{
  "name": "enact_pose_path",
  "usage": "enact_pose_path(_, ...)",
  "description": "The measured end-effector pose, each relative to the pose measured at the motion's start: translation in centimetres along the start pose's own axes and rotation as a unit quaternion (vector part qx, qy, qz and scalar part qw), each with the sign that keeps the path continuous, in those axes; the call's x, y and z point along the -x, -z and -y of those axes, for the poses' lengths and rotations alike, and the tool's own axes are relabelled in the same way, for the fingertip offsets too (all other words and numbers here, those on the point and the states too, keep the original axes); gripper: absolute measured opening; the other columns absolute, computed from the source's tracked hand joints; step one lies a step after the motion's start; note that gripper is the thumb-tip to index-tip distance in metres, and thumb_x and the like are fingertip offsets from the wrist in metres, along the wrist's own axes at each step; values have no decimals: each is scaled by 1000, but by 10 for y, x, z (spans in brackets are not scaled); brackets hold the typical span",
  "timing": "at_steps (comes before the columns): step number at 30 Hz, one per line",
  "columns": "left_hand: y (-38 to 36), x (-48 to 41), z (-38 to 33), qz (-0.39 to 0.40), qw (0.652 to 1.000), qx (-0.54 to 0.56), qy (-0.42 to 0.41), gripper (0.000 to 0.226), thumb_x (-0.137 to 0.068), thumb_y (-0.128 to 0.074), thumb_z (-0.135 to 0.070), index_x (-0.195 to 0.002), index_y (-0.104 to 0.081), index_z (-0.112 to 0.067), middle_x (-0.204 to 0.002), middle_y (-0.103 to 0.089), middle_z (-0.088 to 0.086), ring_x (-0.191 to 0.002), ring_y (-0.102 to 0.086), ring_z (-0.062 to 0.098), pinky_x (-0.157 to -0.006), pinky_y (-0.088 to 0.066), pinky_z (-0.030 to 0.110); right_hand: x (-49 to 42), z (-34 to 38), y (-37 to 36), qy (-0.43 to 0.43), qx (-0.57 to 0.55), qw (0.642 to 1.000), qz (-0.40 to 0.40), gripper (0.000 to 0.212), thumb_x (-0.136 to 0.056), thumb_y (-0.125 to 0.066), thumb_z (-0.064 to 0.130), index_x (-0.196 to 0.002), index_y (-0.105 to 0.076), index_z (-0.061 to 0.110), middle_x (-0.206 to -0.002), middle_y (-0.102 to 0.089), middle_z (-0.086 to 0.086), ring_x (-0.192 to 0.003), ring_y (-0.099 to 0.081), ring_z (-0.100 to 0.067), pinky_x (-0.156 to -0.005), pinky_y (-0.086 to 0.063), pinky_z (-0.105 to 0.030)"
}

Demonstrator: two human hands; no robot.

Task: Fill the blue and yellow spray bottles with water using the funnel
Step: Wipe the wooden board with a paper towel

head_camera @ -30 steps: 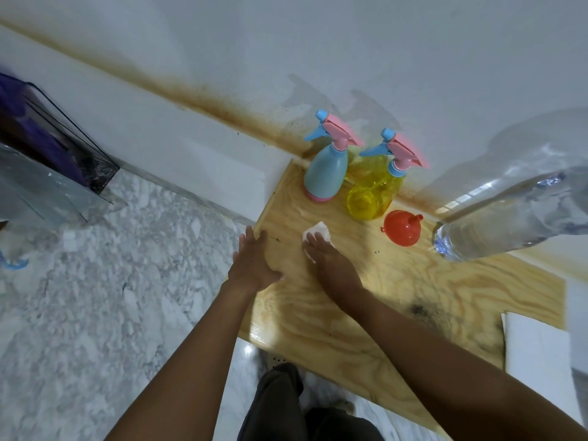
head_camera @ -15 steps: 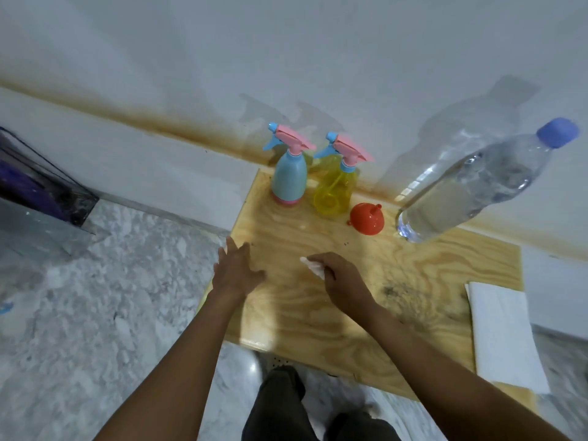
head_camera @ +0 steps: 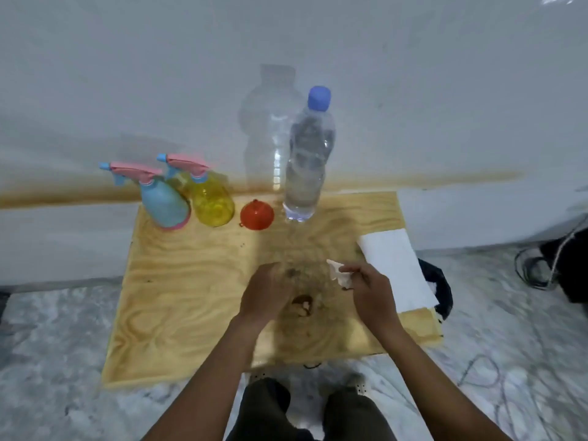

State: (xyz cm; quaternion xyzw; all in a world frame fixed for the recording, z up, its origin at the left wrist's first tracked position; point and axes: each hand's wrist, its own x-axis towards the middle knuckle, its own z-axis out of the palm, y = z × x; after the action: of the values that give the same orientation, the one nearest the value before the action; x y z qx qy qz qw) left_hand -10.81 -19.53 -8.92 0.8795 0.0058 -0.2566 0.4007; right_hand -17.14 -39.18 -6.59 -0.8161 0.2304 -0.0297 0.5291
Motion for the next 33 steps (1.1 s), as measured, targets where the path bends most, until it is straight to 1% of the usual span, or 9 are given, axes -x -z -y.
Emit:
enact_pose_path(4,-60,-7,-62,51,995,-41,-74,60,-86,-65,-34,-141,-51,-17,-145,-49,4,-131,-50,21,-108,-40,32,-1,-22,56,-31,-61,996,-56,26,-91,-50,13,-89,-69,30,-92,-71,6,-81,-64,-10,-67,-47,-22)
enact_pose_path(6,-88,-12,-91,64,993,-47,-89,64,-81,-63,-37,-140,-52,-14,-145,-48,8,-132,-49,24,-107,-40,31,-4,-36,79,-33,-60,994,-81,18,-89,-54,20,-93,-68,31,-98,-69,11,-88,-62,-3,-75,-46,-20)
enact_pose_path(9,-133,-22,-125,85,984,-91,-126,65,-88,-61,-36,-148,-43,-17,-157,-36,6,-143,-36,23,-111,-36,34,-11,-63,106,-33,-40,992,-116,19,-92,-61,14,-98,-64,32,-104,-65,13,-96,-59,1,-83,-44,-15)
enact_pose_path(11,-163,-32,-134,84,972,-153,-156,65,-95,-58,-38,-153,-33,-22,-164,-21,4,-150,-21,22,-115,-32,36,-15,-77,122,-44,-35,990,-132,19,-93,-62,14,-104,-64,29,-108,-65,10,-97,-58,0,-80,-41,-7)
enact_pose_path(14,-196,-41,-145,90,960,-214,-160,66,-96,-54,-45,-154,-28,-28,-166,-12,1,-151,-18,22,-111,-37,38,-21,-96,144,-47,-31,987,-149,24,-92,-60,10,-111,-65,22,-107,-65,10,-98,-58,-1,-77,-40,-1)
enact_pose_path(20,-224,-48,-157,90,933,-326,-124,74,-93,-55,-53,-155,-24,-26,-162,-12,3,-147,-18,22,-104,-41,39,-40,-147,182,-45,0,986,-158,22,-94,-59,10,-114,-66,15,-108,-66,7,-104,-60,-11,-91,-49,-25)
enact_pose_path(26,-229,-64,-177,107,920,-368,-86,84,-82,-71,-49,-150,-29,-24,-153,-18,6,-140,-22,28,-93,-47,43,-87,-221,215,-20,135,980,-143,18,-96,-59,15,-111,-68,16,-113,-68,5,-99,-61,-11,-68,-37,-10)
enact_pose_path(29,-230,-71,-183,114,915,-380,-70,87,-77,-76,-48,-147,-30,-24,-147,-22,6,-135,-26,29,-89,-46,42,-119,-255,226,2,182,971,-152,17,-97,-57,13,-108,-69,14,-114,-67,2,-98,-64,-17,-62,-37,-19)
enact_pose_path(33,-231,-78,-187,121,907,-400,-55,89,-72,-81,-48,-144,-33,-25,-144,-25,6,-132,-29,30,-91,-48,43,-153,-311,234,-50,200,965,-160,22,-100,-51,17,-116,-67,17,-121,-64,-1,-105,-62,-22,-72,-38,-25)
